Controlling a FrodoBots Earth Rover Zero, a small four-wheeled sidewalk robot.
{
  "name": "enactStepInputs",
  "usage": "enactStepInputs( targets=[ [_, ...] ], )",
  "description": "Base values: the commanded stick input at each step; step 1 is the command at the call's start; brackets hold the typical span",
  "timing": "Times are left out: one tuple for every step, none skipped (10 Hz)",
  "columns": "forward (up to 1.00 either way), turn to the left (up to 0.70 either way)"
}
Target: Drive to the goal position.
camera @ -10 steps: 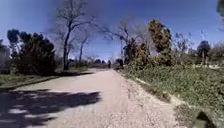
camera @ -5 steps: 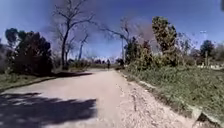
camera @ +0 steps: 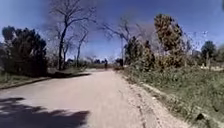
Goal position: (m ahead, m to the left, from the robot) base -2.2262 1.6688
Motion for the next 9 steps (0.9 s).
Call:
enactStepInputs(
  targets=[
    [1.0,0.0],
    [1.0,0.0],
    [1.0,0.02],
    [1.0,0.4],
    [1.0,0.4],
    [1.0,0.4],
    [1.0,0.4],
    [1.0,0.29],
    [1.0,0.0]
  ],
)
